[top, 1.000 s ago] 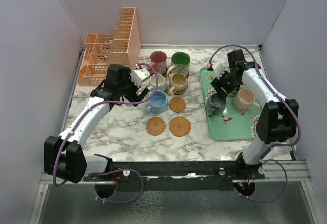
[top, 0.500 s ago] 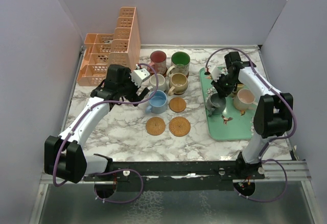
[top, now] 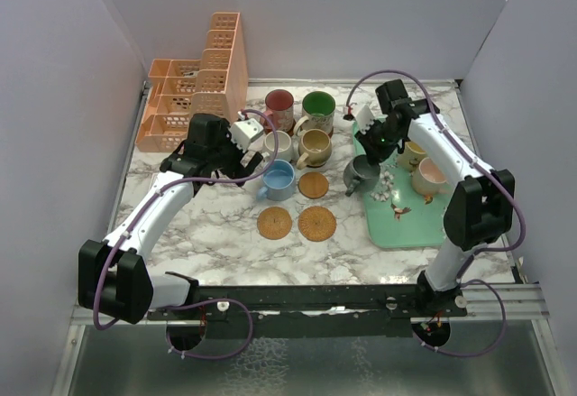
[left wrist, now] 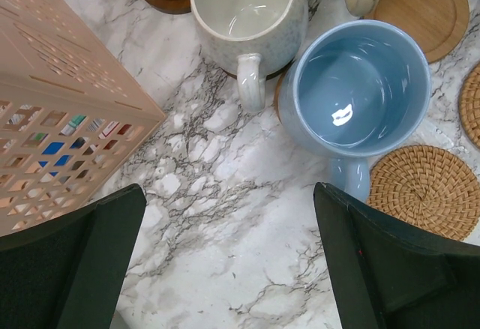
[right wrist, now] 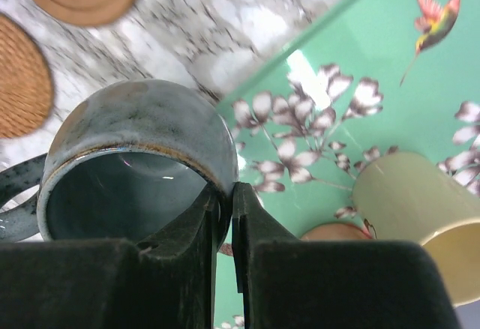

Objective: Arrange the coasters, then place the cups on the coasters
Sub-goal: Pick up the cup from the tray, then place the cup on the coaster.

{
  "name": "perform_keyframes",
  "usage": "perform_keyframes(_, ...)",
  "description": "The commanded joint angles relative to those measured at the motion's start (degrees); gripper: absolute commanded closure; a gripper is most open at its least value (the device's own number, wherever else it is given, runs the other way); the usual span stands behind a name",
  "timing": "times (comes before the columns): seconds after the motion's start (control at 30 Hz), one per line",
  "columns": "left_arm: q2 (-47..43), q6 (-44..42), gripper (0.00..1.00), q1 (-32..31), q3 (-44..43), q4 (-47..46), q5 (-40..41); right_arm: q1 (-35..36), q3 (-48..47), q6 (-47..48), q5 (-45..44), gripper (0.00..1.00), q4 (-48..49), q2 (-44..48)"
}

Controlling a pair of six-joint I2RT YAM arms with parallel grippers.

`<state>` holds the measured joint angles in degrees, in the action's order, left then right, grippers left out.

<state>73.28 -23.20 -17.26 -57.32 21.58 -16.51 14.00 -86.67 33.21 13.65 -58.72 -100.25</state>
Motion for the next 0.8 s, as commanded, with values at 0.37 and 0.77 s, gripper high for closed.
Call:
perform_keyframes(0.37, -0.49, 3.06, 0.01, 1.94, 1.41, -4.27, 6.7, 14.54, -9.53, -15.1, -5.07, 0.99, 5.55, -4.37)
perform_keyframes(0.77, -0.5, 2.96, 0.01, 2.4, 1.52, -4.42, 6.49, 17.45, -12.61, -21.56, -10.03, 0.99, 7.31, -9.37)
